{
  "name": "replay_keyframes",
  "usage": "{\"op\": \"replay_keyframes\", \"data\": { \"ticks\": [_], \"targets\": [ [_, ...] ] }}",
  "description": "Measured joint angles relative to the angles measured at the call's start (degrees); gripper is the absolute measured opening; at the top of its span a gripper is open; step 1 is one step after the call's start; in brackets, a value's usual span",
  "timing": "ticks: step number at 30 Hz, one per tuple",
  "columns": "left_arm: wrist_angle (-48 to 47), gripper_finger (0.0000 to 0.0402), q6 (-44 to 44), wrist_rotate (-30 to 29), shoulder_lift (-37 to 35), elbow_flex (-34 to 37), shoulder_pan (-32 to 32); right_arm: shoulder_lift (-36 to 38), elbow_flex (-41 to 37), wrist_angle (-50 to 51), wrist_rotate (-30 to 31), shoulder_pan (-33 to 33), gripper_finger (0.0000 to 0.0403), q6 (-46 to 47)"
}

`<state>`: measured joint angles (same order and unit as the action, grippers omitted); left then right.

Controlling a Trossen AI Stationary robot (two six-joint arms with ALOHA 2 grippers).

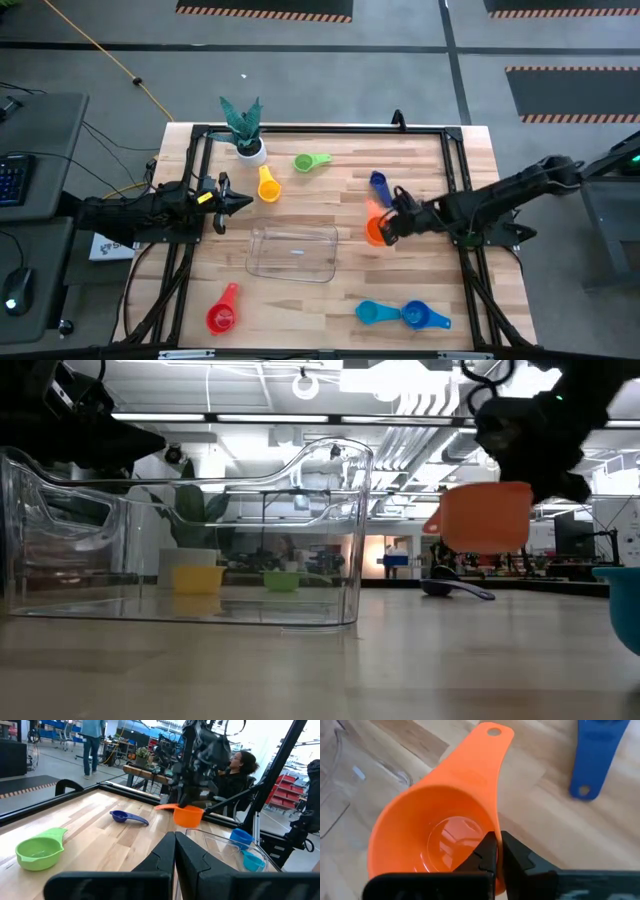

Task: Nest measuring cups in basket
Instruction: Move the orange measuring cup to the middle right of the table

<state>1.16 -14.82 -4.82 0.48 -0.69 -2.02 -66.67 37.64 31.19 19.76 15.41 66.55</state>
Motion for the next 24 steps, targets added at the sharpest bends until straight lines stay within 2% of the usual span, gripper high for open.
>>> {"op": "replay_keyframes", "data": {
  "ticks": [12,24],
  "targets": [
    [0.0,0.0001,0.02,-0.01,-0.01,0.0,0.01,-1.15,-1.78,-0.11,2.87,2.39,0.0,2.47],
    [0.0,0.0001,0.0,0.0,-0.01,0.0,0.0,-13.87,4.62,-0.09,3.67,2.37,0.0,1.31]
  ]
}}
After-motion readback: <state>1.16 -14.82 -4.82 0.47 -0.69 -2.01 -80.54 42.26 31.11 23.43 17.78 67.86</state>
